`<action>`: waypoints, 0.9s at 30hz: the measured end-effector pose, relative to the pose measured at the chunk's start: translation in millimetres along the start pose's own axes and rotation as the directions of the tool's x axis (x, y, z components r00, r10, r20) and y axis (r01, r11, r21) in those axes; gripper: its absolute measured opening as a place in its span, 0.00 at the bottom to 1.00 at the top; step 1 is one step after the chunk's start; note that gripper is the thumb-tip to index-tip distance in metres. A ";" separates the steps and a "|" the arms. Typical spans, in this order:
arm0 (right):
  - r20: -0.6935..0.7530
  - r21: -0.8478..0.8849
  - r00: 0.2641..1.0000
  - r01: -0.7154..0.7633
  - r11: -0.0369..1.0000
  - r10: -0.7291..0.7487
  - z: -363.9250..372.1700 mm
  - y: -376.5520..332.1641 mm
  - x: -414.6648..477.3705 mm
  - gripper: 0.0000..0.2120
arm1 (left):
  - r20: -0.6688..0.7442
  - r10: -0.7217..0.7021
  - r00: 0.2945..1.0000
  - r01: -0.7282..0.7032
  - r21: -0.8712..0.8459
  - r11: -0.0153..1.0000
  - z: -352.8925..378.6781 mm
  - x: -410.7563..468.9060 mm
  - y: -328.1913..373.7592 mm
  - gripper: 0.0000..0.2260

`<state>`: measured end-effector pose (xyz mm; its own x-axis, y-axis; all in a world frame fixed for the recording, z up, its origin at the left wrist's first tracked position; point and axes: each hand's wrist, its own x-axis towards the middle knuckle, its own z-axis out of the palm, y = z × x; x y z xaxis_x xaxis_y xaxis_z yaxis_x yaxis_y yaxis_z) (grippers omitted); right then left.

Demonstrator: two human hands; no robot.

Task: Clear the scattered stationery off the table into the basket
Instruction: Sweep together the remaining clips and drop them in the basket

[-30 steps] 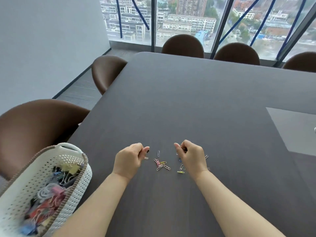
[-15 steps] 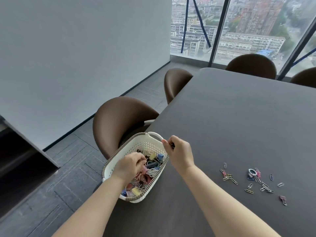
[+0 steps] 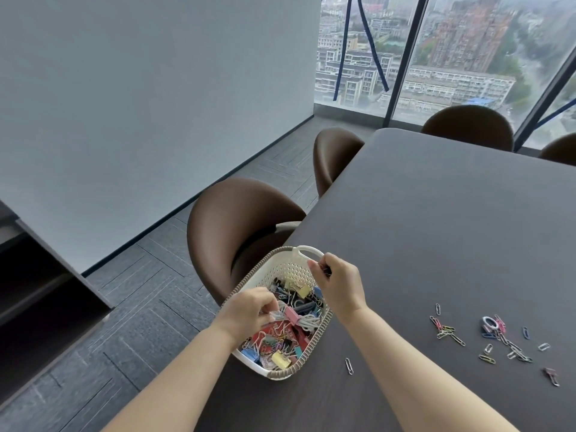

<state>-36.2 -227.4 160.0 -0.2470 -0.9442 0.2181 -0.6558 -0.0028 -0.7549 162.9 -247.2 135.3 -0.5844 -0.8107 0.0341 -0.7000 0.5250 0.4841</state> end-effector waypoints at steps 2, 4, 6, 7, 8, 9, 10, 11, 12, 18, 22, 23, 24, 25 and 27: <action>0.002 -0.002 1.000 -0.003 1.000 0.003 5.1 -1.0 1.2 0.17 | -0.016 0.028 0.999 -0.027 0.040 0.999 -3.4 -1.3 -0.2 0.05; 0.015 -0.013 1.000 0.000 1.000 0.000 11.8 -4.0 3.3 0.18 | -0.032 0.040 0.999 -0.039 0.033 0.999 -5.8 -3.3 -1.0 0.07; 0.035 -0.044 0.999 0.021 0.999 -0.019 19.5 -5.8 5.4 0.18 | -0.043 0.034 0.998 -0.034 0.003 0.999 -6.3 -5.1 -2.2 0.08; 0.041 -0.053 0.999 0.034 0.998 -0.032 22.8 -6.3 6.2 0.17 | -0.043 0.029 0.999 -0.030 -0.007 1.000 -5.8 -5.7 -3.0 0.08; 0.043 -0.057 0.998 0.051 0.997 -0.049 25.5 -6.5 7.4 0.16 | -0.042 0.020 0.999 -0.020 -0.016 1.000 -5.2 -6.1 -3.3 0.07; 0.046 -0.054 0.997 0.067 0.996 -0.064 27.7 -6.2 8.7 0.14 | -0.043 0.008 0.999 -0.009 -0.024 1.000 -4.3 -6.4 -4.2 0.07; 0.054 -0.048 0.996 0.081 0.996 -0.078 29.2 -6.3 10.2 0.12 | -0.046 -0.003 0.999 0.002 -0.028 1.000 -3.6 -6.7 -4.8 0.07; 0.071 -0.043 0.994 0.088 0.995 -0.085 30.3 -5.8 11.9 0.10 | -0.048 -0.007 0.999 0.006 -0.029 1.000 -2.8 -6.7 -5.4 0.07; 0.095 -0.044 0.991 0.095 0.995 -0.090 30.7 -4.5 13.0 0.07 | -0.053 -0.003 0.999 0.002 -0.023 1.000 -2.2 -6.8 -5.2 0.07; 0.262 -0.197 0.964 0.089 0.976 -0.035 25.3 6.4 11.4 0.11 | -0.105 0.000 0.994 0.010 0.089 0.996 -0.8 -12.1 -0.7 0.04; 0.371 -0.255 0.927 0.046 0.966 0.054 17.1 8.7 2.6 0.23 | -0.158 0.004 0.987 0.014 0.117 0.993 1.1 -13.7 4.2 0.06; 0.381 -0.211 0.924 0.039 0.977 0.046 14.3 10.9 -0.1 0.27 | -0.172 0.002 0.985 0.018 0.114 0.993 1.5 -12.9 6.8 0.07; 0.382 -0.157 0.924 0.034 0.987 0.029 11.1 13.2 -2.4 0.30 | -0.182 -0.002 0.983 0.023 0.110 0.994 2.1 -11.9 9.4 0.07; 0.378 -0.104 0.926 0.021 0.994 0.020 7.2 15.0 -4.1 0.30 | -0.194 -0.005 0.981 0.026 0.108 0.994 2.7 -10.6 12.6 0.08; 0.355 -0.014 0.935 -0.026 1.000 0.029 -0.8 16.9 -5.4 0.25 | -0.211 -0.007 0.977 0.031 0.113 0.993 4.3 -8.2 19.7 0.08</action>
<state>-46.6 -222.1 146.5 0.0030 -0.9993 -0.0377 -0.6590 0.0264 -0.7517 152.1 -229.1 140.8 -0.4798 -0.8508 0.2145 -0.7599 0.5251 0.3831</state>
